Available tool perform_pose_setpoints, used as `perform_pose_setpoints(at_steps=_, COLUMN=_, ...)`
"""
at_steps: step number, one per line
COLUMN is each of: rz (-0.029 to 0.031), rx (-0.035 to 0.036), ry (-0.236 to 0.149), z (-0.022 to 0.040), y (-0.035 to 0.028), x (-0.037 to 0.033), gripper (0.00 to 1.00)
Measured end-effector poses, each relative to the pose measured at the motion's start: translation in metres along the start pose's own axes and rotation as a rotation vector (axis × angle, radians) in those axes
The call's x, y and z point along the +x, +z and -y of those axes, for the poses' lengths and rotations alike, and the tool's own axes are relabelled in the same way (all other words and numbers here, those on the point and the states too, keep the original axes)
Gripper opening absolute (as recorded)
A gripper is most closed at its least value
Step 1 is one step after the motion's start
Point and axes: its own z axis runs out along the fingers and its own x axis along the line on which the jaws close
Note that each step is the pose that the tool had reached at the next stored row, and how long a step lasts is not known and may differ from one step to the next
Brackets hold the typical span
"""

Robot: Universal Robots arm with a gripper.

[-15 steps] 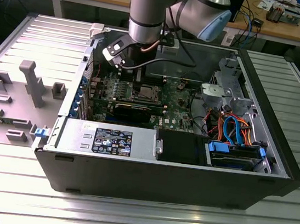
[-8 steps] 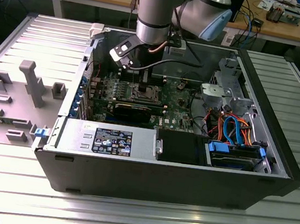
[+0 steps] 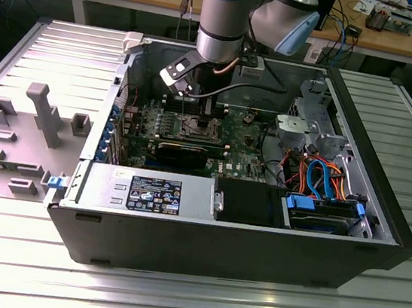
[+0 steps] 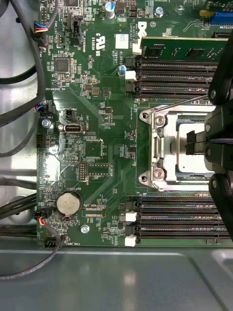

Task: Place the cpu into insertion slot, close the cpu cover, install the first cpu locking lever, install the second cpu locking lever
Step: 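Install the first cpu locking lever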

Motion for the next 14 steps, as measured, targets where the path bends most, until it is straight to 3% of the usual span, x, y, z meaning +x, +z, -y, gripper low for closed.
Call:
perform_pose_setpoints(at_steps=11, rz=-0.0001, rx=-0.0001, ry=0.0, z=-0.0006, y=-0.0002, x=0.0, gripper=0.11)
perform_pose_setpoints(at_steps=14, rz=0.0001, rx=0.0, ry=0.0, z=-0.0006, y=-0.0046, x=0.0, gripper=0.11)
